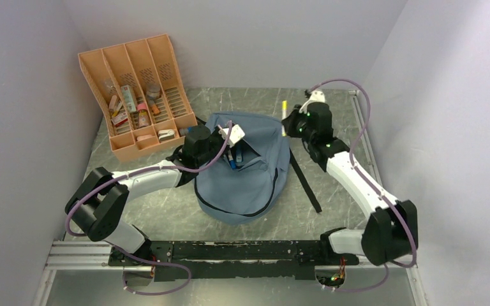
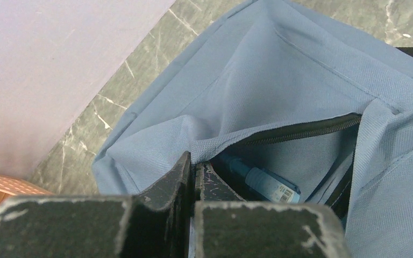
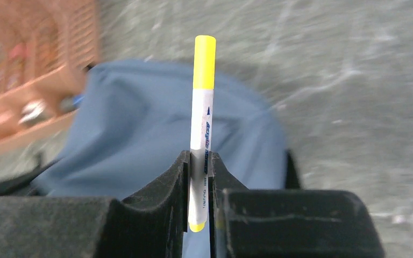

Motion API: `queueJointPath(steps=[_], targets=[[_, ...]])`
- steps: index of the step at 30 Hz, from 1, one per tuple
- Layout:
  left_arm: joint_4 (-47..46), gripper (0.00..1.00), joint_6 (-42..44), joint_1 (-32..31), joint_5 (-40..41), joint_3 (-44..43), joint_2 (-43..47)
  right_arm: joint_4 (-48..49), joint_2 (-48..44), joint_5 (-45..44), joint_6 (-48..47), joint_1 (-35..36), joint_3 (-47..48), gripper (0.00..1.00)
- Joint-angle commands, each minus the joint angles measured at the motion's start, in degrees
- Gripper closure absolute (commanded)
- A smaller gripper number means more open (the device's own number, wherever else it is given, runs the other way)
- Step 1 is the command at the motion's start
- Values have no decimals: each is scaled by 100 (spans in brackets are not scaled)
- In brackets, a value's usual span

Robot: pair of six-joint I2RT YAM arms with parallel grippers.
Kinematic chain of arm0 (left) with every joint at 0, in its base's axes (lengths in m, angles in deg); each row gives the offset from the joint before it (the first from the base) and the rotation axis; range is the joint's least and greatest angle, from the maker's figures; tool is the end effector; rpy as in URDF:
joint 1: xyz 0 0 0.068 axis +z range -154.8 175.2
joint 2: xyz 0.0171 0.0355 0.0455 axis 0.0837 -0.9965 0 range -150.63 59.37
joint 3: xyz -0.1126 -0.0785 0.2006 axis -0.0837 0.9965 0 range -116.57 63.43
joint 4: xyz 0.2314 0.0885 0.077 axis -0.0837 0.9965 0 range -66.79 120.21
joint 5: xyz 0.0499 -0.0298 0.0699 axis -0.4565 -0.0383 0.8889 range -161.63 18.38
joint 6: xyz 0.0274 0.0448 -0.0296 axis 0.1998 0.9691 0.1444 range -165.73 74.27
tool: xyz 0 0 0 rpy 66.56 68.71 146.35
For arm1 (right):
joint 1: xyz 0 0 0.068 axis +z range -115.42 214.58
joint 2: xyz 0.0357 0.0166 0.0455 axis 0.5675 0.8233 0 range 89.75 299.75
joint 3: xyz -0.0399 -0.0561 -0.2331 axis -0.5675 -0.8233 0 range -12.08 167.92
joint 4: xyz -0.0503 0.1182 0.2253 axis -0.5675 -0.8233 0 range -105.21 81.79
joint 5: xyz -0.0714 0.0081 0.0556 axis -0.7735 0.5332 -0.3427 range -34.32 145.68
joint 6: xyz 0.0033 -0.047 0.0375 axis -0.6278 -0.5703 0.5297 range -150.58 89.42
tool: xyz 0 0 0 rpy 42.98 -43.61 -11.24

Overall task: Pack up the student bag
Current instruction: Pick up the stationery from the center of the board, then place the stationery in the student bag.

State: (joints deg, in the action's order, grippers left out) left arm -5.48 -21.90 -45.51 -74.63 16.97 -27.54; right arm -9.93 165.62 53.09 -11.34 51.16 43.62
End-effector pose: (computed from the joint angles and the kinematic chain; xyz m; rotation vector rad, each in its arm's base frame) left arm 0.2617 -0.2281 0.2101 0.9840 1.4870 -0.2590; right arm 0.3088 0.0899 0.2680 0.0757 1.9690 0.3672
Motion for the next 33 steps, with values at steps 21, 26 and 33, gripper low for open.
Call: queueJointPath(steps=[21,26,33], targets=[[-49,95,152,-139,171,-166,-9,-1700,-113,1809,545,2098,-245,100],[-49,95,171,-150,136,-154,25,-1318,318,1156,676,2104,34,100],[-83,95,122,-154,151,-149,81,-469,920,463,1054,2112,176,100]])
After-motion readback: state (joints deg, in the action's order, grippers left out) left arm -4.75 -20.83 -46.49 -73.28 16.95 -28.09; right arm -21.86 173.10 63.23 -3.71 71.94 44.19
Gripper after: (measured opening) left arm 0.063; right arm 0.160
